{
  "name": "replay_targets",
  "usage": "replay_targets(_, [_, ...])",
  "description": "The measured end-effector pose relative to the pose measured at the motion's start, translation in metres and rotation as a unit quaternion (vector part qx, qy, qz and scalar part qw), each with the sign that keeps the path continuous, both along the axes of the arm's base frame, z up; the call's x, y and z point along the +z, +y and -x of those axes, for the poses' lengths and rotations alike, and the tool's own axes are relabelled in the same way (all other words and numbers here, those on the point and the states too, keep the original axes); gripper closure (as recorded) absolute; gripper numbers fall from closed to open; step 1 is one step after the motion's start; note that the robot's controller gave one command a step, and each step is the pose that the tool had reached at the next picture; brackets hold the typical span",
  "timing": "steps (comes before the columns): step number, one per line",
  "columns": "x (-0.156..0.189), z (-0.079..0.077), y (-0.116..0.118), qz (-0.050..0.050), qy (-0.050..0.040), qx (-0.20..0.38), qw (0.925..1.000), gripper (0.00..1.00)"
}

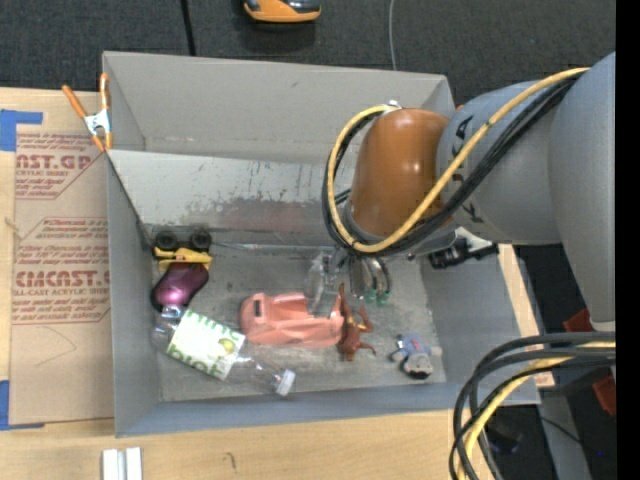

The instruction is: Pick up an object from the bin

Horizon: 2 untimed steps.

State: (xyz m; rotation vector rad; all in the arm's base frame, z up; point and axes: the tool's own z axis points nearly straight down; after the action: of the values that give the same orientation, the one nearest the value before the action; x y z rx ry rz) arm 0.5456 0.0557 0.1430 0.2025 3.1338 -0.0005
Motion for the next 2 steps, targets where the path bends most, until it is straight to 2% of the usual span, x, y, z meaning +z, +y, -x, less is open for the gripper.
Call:
replay_targets(1, [0.0001, 0.0001, 0.0001, 0.0, 0.0001, -0.001, 1.0, 0.0])
replay_targets(2, [0.0001, 0.0001, 0.0002, 0.0, 0.0001, -0.001, 1.0, 0.0])
